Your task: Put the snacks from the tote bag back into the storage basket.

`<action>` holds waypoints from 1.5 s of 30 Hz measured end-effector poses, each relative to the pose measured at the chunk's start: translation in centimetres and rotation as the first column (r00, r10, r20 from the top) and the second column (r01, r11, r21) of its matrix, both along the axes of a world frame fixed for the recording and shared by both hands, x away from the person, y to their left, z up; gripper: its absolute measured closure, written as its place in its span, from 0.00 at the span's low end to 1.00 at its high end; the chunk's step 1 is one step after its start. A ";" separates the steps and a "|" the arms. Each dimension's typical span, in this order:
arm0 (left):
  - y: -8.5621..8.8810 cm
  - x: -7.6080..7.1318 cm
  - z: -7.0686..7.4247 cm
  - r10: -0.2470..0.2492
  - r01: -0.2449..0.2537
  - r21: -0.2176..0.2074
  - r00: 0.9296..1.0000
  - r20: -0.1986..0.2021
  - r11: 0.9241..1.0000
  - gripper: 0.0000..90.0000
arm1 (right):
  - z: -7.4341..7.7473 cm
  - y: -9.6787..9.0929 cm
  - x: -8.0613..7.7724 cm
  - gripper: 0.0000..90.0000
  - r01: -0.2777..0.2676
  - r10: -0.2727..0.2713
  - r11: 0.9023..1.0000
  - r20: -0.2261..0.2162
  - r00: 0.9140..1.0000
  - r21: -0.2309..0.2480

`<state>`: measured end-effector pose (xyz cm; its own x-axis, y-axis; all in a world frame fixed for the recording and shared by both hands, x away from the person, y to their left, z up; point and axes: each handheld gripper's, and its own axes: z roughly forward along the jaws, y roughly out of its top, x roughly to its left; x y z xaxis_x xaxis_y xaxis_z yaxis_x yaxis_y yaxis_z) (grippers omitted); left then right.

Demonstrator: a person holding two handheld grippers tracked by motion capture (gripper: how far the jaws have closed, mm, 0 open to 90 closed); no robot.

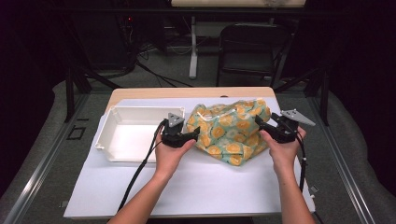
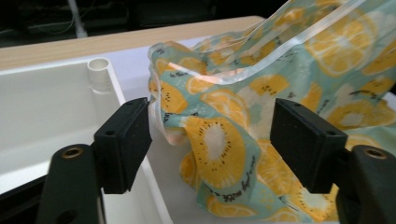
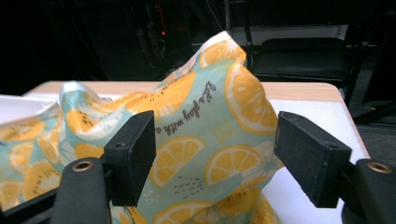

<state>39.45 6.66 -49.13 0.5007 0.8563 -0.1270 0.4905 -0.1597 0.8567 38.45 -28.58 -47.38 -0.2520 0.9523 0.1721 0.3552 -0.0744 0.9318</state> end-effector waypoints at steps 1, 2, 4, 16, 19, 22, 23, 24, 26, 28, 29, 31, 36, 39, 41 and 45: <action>-0.1 0.1 0.0 0.002 -0.002 0.005 1.000 -0.003 1.000 0.35 | 0.1 -0.1 0.0 0.32 0.001 -0.001 1.000 0.007 1.000 0.009; -0.2 0.3 -0.1 0.007 -0.007 0.007 1.000 -0.004 1.000 0.37 | 0.1 -0.2 0.1 0.32 0.004 -0.004 1.000 0.013 1.000 0.021; -0.4 0.5 -0.1 0.004 -0.004 0.003 1.000 -0.007 1.000 0.39 | 0.2 -0.2 0.1 0.29 -0.005 0.004 0.999 0.024 1.000 0.049; -1.3 1.2 -0.7 -0.058 0.057 -0.029 0.996 -0.060 0.998 0.79 | 0.1 1.8 0.3 0.15 -0.077 0.077 0.997 0.023 0.997 0.017; -1.3 1.1 -0.7 -0.093 0.090 -0.047 0.994 -0.062 0.995 0.89 | 0.2 2.5 -0.1 0.16 -0.083 0.083 0.997 0.051 0.995 -0.001; -1.3 1.0 -0.6 -0.117 0.113 -0.060 0.991 -0.063 0.992 0.94 | 0.7 3.1 -0.7 0.18 -0.089 0.088 0.996 0.094 0.992 0.004; -1.3 0.9 -0.6 -0.126 0.122 -0.062 0.990 -0.065 0.991 0.95 | 0.9 3.4 -0.9 0.19 -0.093 0.093 0.996 0.110 0.990 0.000; -1.3 0.8 -0.5 -0.134 0.130 -0.065 0.989 -0.068 0.989 0.95 | 1.1 3.8 -1.1 0.20 -0.100 0.100 0.995 0.118 0.988 -0.005; -1.6 0.5 -0.5 -0.143 0.139 -0.070 0.988 -0.055 0.988 0.97 | 1.4 4.4 -1.4 0.23 -0.108 0.111 0.994 0.147 0.983 -0.026; -1.7 0.3 -0.5 -0.157 0.154 -0.074 0.986 -0.050 0.985 0.98 | 1.7 4.9 -1.5 0.24 -0.127 0.132 0.991 0.147 0.980 -0.039; -1.8 0.1 -0.5 -0.165 0.161 -0.076 0.985 -0.042 0.984 0.98 | 1.7 5.2 -1.3 0.24 -0.138 0.143 0.989 0.141 0.980 -0.045; -1.9 0.0 -0.4 -0.172 0.169 -0.072 0.984 -0.041 0.983 0.98 | 1.7 5.5 -1.1 0.24 -0.155 0.160 0.987 0.125 0.979 -0.051; -2.2 -0.4 -0.5 -0.189 0.186 -0.077 0.981 -0.031 0.979 0.98 | 0.3 7.0 -0.1 0.36 -0.174 0.181 0.977 0.049 0.982 -0.124; -2.3 -0.6 -0.6 -0.198 0.195 -0.082 0.980 -0.030 0.977 0.97 | -0.2 7.3 0.1 0.53 -0.166 0.172 0.973 0.022 0.985 -0.162; -2.5 -0.8 -0.7 -0.206 0.203 -0.078 0.978 -0.024 0.976 0.97 | -0.3 7.3 0.2 0.67 -0.146 0.150 0.971 0.006 0.989 -0.188; -2.9 -1.2 -0.6 -0.217 0.215 -0.083 0.976 -0.019 0.973 0.97 | -0.8 7.0 0.4 0.99 -0.172 0.168 0.963 -0.039 0.985 -0.206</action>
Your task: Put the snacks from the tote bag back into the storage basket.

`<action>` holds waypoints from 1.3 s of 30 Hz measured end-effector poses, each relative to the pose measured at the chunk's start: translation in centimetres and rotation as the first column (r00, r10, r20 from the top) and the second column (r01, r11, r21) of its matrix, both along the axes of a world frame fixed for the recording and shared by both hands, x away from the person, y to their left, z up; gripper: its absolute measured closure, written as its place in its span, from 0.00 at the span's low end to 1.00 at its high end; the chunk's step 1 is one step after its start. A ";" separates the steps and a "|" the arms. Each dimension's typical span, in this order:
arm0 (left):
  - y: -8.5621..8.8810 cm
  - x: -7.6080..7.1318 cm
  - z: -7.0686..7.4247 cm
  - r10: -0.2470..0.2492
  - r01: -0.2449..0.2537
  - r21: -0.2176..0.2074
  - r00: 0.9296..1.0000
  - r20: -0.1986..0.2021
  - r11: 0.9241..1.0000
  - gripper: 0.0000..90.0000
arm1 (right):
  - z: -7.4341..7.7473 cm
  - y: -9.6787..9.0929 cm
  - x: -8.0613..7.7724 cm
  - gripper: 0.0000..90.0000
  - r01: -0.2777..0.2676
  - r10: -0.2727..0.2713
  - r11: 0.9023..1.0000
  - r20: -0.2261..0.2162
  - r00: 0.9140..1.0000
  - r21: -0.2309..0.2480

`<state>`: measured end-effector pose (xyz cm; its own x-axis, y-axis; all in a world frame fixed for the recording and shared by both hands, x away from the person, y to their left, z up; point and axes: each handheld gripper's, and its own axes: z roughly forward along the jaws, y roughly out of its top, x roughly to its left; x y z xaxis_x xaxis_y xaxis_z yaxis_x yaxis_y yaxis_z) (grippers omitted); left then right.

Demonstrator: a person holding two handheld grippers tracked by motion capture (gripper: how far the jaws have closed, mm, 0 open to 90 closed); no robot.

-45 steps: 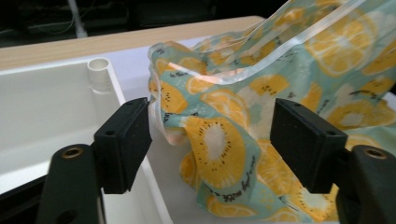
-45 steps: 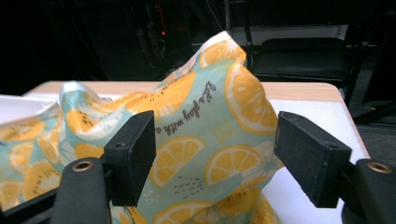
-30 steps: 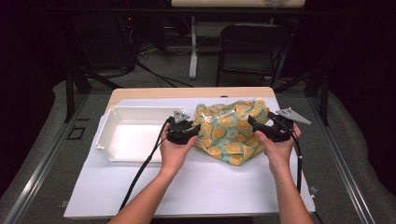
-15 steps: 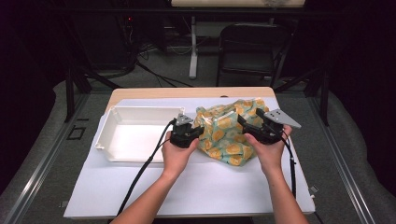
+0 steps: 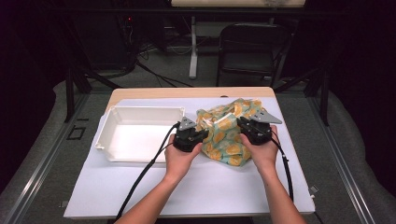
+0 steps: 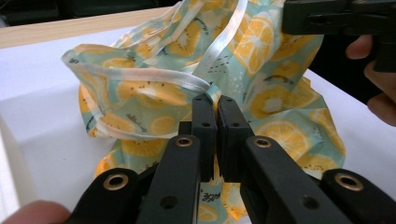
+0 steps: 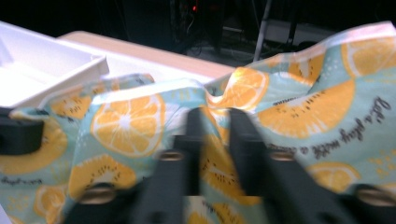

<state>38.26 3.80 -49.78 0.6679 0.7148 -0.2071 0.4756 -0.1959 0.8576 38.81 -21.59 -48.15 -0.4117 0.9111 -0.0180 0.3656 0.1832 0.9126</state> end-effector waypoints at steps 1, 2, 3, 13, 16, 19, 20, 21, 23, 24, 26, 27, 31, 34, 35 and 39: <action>-0.1 -0.1 0.0 -0.002 0.002 0.001 1.000 0.003 1.000 0.97 | -0.1 -0.1 0.0 1.00 -0.003 0.003 1.000 0.000 1.000 0.007; -0.1 -0.1 0.0 -0.002 0.002 0.001 1.000 0.003 1.000 0.97 | -0.1 -0.3 -0.1 1.00 -0.006 0.006 1.000 -0.006 1.000 0.003; -0.1 -0.2 0.0 -0.006 0.006 0.002 1.000 0.005 1.000 0.97 | -0.1 -0.5 -0.2 1.00 -0.013 0.013 1.000 -0.007 1.000 0.007; 0.1 -1.1 0.0 -0.006 0.006 0.002 1.000 0.026 1.000 0.76 | -0.2 -2.5 -3.1 1.00 -0.023 0.024 1.000 -0.010 1.000 0.019; 0.1 -1.2 0.0 -0.005 0.005 -0.008 1.000 0.015 1.000 0.68 | -0.6 -2.9 -3.5 1.00 -0.022 0.022 1.000 -0.028 0.999 0.022; 0.1 -1.2 0.0 0.030 -0.030 -0.001 0.999 0.023 1.000 0.57 | -1.3 -3.7 -4.0 1.00 -0.008 0.009 1.000 -0.055 0.998 0.016; 0.1 -1.1 0.0 0.035 -0.035 -0.001 0.999 0.025 0.999 0.54 | -1.5 -3.9 -4.1 1.00 -0.006 0.007 1.000 -0.063 0.998 0.013; 0.1 -1.1 0.0 0.035 -0.035 -0.001 0.999 0.025 0.999 0.53 | -1.6 -4.0 -4.1 1.00 -0.004 0.004 1.000 -0.072 0.997 0.011; 0.2 -0.9 0.0 0.054 -0.054 -0.002 0.998 0.030 0.999 0.51 | -1.9 -4.2 -4.1 1.00 0.002 -0.002 1.000 -0.087 0.996 -0.001; 0.2 -0.9 0.0 0.054 -0.054 -0.002 0.998 0.030 0.999 0.49 | -1.9 -4.2 -4.1 1.00 0.002 -0.002 1.000 -0.087 0.996 -0.001; 0.3 -0.7 -0.1 0.065 -0.065 0.000 0.998 0.023 0.998 0.48 | -2.7 -4.4 -3.9 1.00 0.004 -0.005 1.000 -0.116 0.993 -0.006; 0.3 -0.7 -0.1 0.068 -0.068 0.001 0.997 0.020 0.998 0.48 | -3.0 -4.4 -3.8 1.00 0.014 -0.014 1.000 -0.119 0.993 0.003; 0.2 -0.6 -0.2 0.075 -0.075 -0.004 0.997 0.018 0.997 0.49 | -3.8 -4.8 -3.5 1.00 0.033 -0.033 0.999 -0.153 0.988 -0.001; 0.2 -0.3 -0.2 0.083 -0.083 -0.029 0.996 0.009 0.996 0.49 | -4.6 -4.9 -3.2 1.00 0.042 -0.046 0.999 -0.189 0.981 -0.021; 0.2 -0.1 0.0 0.088 -0.087 -0.049 0.996 0.010 0.995 0.49 | -5.0 -4.9 -3.0 1.00 0.042 -0.044 0.999 -0.201 0.979 -0.017; -0.2 0.0 0.3 0.071 -0.070 -0.066 0.997 0.023 0.995 0.48 | -5.9 -5.1 -2.7 1.00 0.060 -0.066 0.998 -0.236 0.969 -0.031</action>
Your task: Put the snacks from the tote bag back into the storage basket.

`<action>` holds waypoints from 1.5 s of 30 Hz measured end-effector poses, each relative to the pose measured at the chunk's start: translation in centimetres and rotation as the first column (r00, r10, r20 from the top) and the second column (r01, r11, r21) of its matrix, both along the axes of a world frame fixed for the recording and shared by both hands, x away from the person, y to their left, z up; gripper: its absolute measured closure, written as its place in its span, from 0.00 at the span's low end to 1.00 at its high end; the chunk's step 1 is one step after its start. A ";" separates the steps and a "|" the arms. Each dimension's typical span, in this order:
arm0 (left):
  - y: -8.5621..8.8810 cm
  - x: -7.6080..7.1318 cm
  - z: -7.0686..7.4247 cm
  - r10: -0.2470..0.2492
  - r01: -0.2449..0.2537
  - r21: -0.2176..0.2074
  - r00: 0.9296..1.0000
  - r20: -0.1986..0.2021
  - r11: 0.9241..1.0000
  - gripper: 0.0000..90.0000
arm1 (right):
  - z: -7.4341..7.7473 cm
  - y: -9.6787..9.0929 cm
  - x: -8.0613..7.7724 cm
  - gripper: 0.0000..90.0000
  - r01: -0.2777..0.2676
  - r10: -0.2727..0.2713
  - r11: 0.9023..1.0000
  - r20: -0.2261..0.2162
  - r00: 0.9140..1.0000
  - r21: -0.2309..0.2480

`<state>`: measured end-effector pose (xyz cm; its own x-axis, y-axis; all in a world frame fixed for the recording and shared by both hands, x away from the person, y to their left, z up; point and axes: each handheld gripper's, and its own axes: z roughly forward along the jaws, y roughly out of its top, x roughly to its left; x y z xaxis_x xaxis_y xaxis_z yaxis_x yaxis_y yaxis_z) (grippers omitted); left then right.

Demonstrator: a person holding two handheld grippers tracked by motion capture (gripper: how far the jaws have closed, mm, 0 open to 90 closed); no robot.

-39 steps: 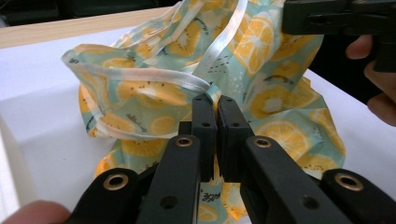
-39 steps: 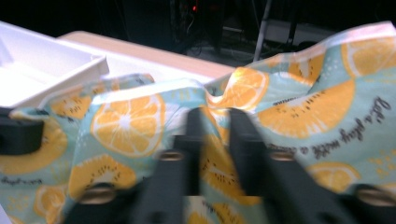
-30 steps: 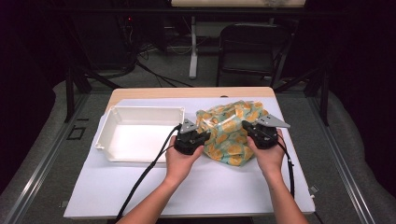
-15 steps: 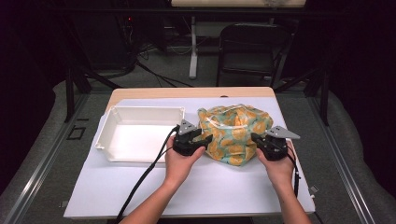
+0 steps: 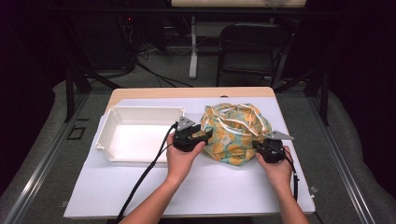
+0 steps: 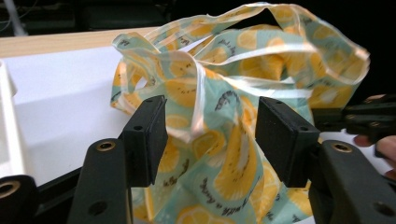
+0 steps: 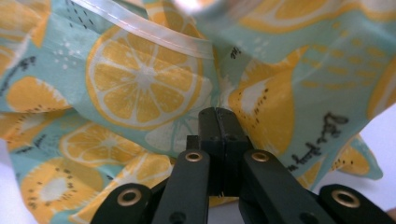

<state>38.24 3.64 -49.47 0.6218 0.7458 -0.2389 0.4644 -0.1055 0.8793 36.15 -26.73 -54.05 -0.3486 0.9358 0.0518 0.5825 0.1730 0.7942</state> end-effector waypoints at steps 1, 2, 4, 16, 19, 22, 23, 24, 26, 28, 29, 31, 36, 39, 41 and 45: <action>-0.2 0.0 0.0 -0.008 0.008 -0.001 1.000 0.003 1.000 0.48 | -0.1 0.0 0.1 1.00 0.005 -0.005 1.000 -0.003 1.000 -0.001; -0.2 0.0 0.0 -0.008 0.008 -0.001 1.000 0.003 1.000 0.48 | -0.1 0.0 0.1 1.00 0.005 -0.005 1.000 -0.003 1.000 -0.001; -0.8 0.1 0.0 -0.033 0.033 0.005 0.999 -0.003 0.999 0.54 | -0.3 -0.2 0.2 1.00 0.005 -0.005 1.000 -0.008 1.000 -0.001; -3.0 -3.4 -1.4 -0.200 0.192 0.097 0.976 0.083 0.977 0.98 | 1.2 -1.3 -0.7 0.98 0.046 -0.050 0.998 0.076 0.996 0.051; -3.4 -3.9 -2.3 -0.225 0.216 0.116 0.972 0.070 0.969 0.98 | 2.1 -1.4 -1.1 0.94 0.057 -0.066 0.995 0.117 0.991 0.079; -3.7 -4.3 -3.5 -0.237 0.231 0.109 0.970 0.049 0.967 0.98 | 3.3 -1.4 -2.0 0.87 0.051 -0.070 0.993 0.176 0.982 0.107; -3.9 -4.5 -4.2 -0.243 0.238 0.104 0.969 0.035 0.966 0.98 | 3.7 -1.4 -2.3 0.86 0.041 -0.062 0.994 0.197 0.979 0.105; -4.0 -4.6 -4.5 -0.247 0.243 0.104 0.969 0.026 0.964 0.98 | 4.2 -1.2 -2.7 0.85 0.034 -0.059 0.993 0.224 0.973 0.112; -4.1 -4.8 -4.7 -0.255 0.252 0.111 0.967 0.017 0.961 0.98 | 4.6 -1.2 -3.0 0.84 0.019 -0.046 0.994 0.250 0.967 0.111; -4.4 -5.1 -5.4 -0.266 0.262 0.119 0.964 0.011 0.958 0.98 | 6.3 -0.4 -3.7 0.81 -0.016 -0.023 0.992 0.313 0.949 0.122; -4.4 -5.1 -5.4 -0.266 0.262 0.119 0.964 0.011 0.958 0.98 | 6.6 -0.2 -3.7 0.78 -0.018 -0.022 0.992 0.322 0.946 0.122; -4.6 -5.4 -5.8 -0.268 0.266 0.124 0.963 0.003 0.956 0.98 | 7.6 0.5 -3.5 0.72 -0.040 -0.007 0.991 0.341 0.940 0.130; -4.6 -5.5 -6.3 -0.273 0.272 0.146 0.962 -0.011 0.951 0.97 | 8.9 1.8 -2.2 0.58 -0.030 -0.012 0.993 0.341 0.940 0.117; -4.6 -5.5 -6.5 -0.271 0.269 0.147 0.963 -0.010 0.952 0.97 | 9.2 2.6 -0.1 0.46 0.020 -0.047 0.996 0.322 0.946 0.085; -4.6 -5.6 -6.5 -0.273 0.271 0.148 0.962 -0.008 0.951 0.97 | 9.1 2.8 2.1 0.37 0.074 -0.096 0.993 0.276 0.956 0.087; -4.6 -5.6 -6.5 -0.268 0.267 0.143 0.963 -0.010 0.953 0.97 | 8.7 2.7 3.7 0.32 0.100 -0.123 0.989 0.231 0.965 0.109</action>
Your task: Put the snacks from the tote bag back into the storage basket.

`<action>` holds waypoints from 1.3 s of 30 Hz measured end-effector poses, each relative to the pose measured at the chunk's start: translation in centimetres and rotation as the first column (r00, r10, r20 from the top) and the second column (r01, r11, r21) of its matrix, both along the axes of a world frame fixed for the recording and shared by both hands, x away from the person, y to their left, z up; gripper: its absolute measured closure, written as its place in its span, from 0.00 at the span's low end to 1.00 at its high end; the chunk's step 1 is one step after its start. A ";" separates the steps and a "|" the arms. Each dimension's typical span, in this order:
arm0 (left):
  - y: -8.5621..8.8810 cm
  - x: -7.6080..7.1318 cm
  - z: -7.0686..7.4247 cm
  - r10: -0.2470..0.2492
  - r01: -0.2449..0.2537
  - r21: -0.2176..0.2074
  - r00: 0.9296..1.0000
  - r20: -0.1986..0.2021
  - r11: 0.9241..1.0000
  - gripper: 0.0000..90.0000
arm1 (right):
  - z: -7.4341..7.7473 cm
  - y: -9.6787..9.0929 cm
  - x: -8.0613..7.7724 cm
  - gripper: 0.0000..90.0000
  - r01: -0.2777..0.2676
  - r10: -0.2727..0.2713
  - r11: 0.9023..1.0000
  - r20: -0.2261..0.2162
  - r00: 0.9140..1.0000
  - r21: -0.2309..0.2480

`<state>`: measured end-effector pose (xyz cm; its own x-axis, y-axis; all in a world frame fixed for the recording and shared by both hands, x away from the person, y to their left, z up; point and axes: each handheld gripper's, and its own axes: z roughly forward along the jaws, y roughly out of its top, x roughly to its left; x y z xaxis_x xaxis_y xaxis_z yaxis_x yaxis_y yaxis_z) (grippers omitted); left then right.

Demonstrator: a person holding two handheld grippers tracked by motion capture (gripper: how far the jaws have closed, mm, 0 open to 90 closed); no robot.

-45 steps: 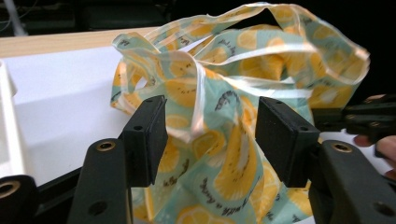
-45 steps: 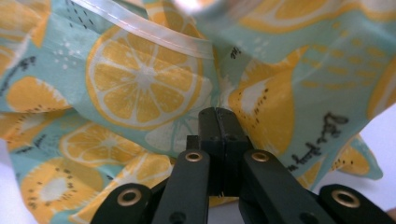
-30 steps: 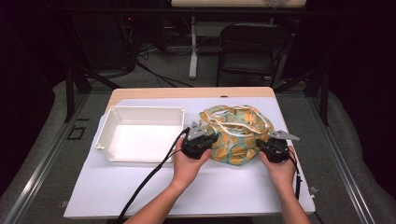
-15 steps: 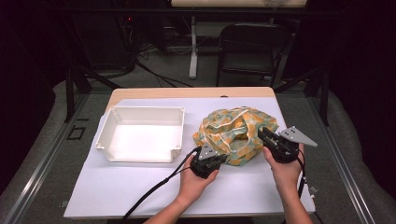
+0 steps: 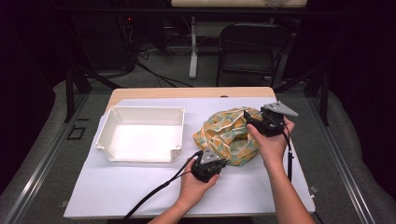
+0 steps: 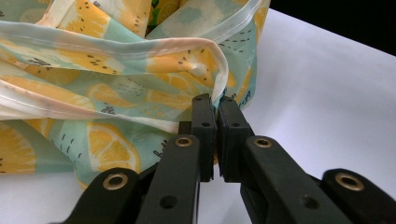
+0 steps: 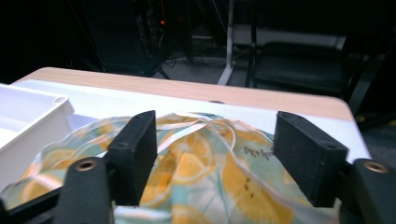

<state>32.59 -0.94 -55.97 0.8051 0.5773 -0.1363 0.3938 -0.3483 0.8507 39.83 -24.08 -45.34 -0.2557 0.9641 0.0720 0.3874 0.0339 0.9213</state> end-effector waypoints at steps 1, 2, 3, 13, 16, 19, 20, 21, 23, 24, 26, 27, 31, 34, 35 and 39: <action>0.0 0.0 0.0 0.001 -0.001 -0.001 1.000 0.001 1.000 0.97 | -0.2 0.1 0.3 0.34 0.005 -0.005 1.000 -0.006 1.000 -0.002; 0.1 0.0 0.0 0.001 -0.001 -0.004 1.000 -0.002 1.000 0.97 | -0.5 0.2 0.6 0.37 0.002 -0.002 1.000 -0.019 1.000 -0.014; 0.1 0.0 0.0 0.004 -0.004 -0.010 1.000 -0.004 1.000 0.97 | -1.0 0.6 0.9 0.50 -0.015 0.014 0.999 -0.036 0.999 -0.048; 0.7 0.2 0.5 0.017 -0.017 -0.023 1.000 -0.005 1.000 0.94 | -0.5 0.6 -1.2 1.00 -0.123 0.123 0.988 -0.006 0.992 -0.097; 1.1 0.2 0.8 0.021 -0.021 -0.040 1.000 -0.004 0.999 0.90 | -0.2 0.1 -2.1 1.00 -0.125 0.127 0.988 0.011 0.992 -0.095; 1.9 0.1 1.9 0.054 -0.053 -0.059 0.998 0.021 0.997 0.80 | -0.2 -1.3 -3.6 1.00 -0.125 0.128 0.988 0.025 0.991 -0.094; 1.9 0.1 1.9 0.054 -0.053 -0.059 0.998 0.021 0.997 0.77 | -0.3 -1.7 -4.0 1.00 -0.123 0.126 0.988 0.028 0.992 -0.090; 2.2 0.1 2.3 0.065 -0.063 -0.069 0.998 0.027 0.996 0.74 | -0.4 -2.1 -4.3 1.00 -0.121 0.124 0.989 0.033 0.992 -0.082; 2.8 0.3 3.0 0.088 -0.085 -0.086 0.995 0.037 0.993 0.69 | -0.5 -2.5 -4.6 1.00 -0.122 0.125 0.989 0.033 0.992 -0.083; 3.1 0.4 3.3 0.098 -0.094 -0.100 0.995 0.035 0.991 0.66 | -0.7 -3.2 -5.0 1.00 -0.114 0.117 0.991 0.036 0.993 -0.073; 3.7 1.0 4.0 0.116 -0.112 -0.135 0.993 0.019 0.985 0.63 | -0.8 -3.5 -5.2 1.00 -0.112 0.115 0.992 0.038 0.993 -0.064; 3.9 1.3 4.2 0.130 -0.127 -0.146 0.991 0.014 0.981 0.62 | -1.0 -4.1 -5.5 1.00 -0.112 0.114 0.992 0.037 0.993 -0.057; 4.6 3.0 5.8 0.184 -0.181 -0.172 0.983 -0.001 0.968 0.58 | -1.5 -4.9 -6.1 1.00 -0.124 0.126 0.991 0.037 0.991 -0.045; 4.3 4.1 6.6 0.204 -0.205 -0.165 0.979 -0.022 0.965 0.55 | -1.9 -5.5 -6.3 1.00 -0.125 0.126 0.992 0.037 0.991 -0.033; 4.1 4.4 6.7 0.211 -0.213 -0.154 0.977 -0.030 0.965 0.54 | -2.0 -5.8 -6.4 1.00 -0.123 0.123 0.992 0.037 0.992 -0.025; 3.4 5.4 6.8 0.226 -0.234 -0.133 0.972 -0.070 0.963 0.54 | -2.3 -6.8 -6.8 1.00 -0.114 0.114 0.993 0.039 0.993 -0.004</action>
<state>38.02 2.50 -49.18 0.6422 0.7181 -0.2681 0.4958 -0.1224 0.8597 33.06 -30.86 -47.68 -0.3669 0.9284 0.0583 0.3449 0.0776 0.9354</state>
